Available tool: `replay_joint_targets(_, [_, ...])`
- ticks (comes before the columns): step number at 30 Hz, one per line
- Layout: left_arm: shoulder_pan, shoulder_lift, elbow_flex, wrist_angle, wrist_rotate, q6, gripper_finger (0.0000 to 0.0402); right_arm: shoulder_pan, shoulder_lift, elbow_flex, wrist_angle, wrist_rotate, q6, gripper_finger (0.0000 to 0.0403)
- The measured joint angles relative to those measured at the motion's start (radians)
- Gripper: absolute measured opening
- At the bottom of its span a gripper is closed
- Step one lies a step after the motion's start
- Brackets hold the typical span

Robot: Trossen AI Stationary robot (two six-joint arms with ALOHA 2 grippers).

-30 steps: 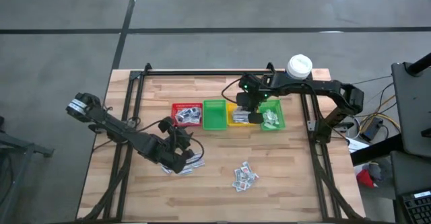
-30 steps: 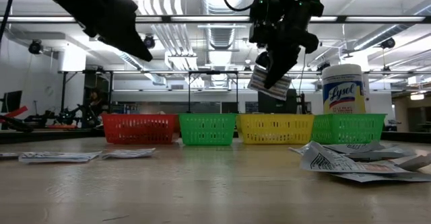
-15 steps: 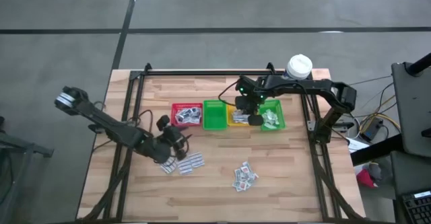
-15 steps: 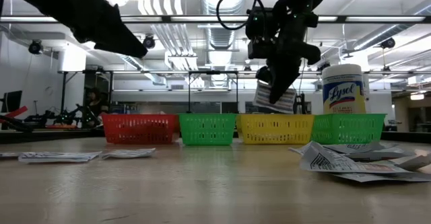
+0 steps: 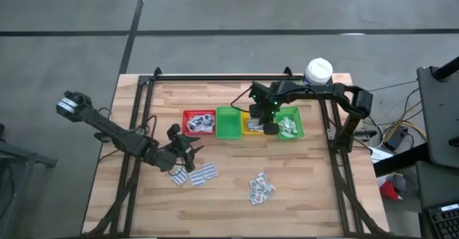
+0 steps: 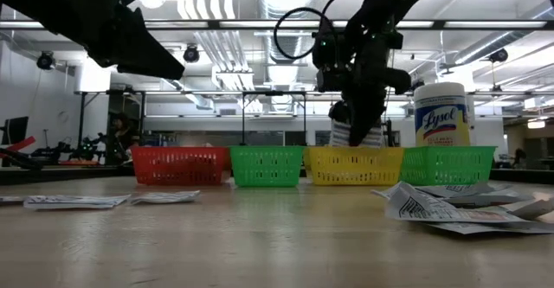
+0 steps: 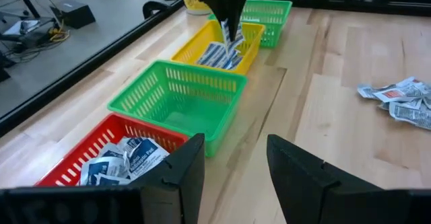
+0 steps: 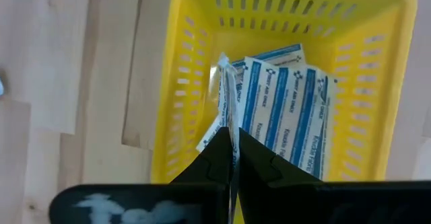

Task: Pick & Place First Aid Supplies
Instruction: Put the blue bandage into the yellow basket

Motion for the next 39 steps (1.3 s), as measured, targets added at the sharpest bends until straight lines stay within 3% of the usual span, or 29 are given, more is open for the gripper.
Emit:
replay_joint_targets(24, [0.001,0.000,-0.002,0.006,0.013,-0.003,0.0159,-0.018,0.053,0.000,0.039,0.003,0.011,0.0011])
replay_joint_targets(32, [0.001,0.000,-0.002,0.008,0.014,-0.002,0.0159,-0.018,0.053,0.000,0.042,0.006,0.012,0.0056])
replay_joint_targets(39, [0.001,0.000,-0.004,0.008,0.014,0.001,0.0159,-0.018,0.053,0.037,-0.018,0.138,0.037,0.0102])
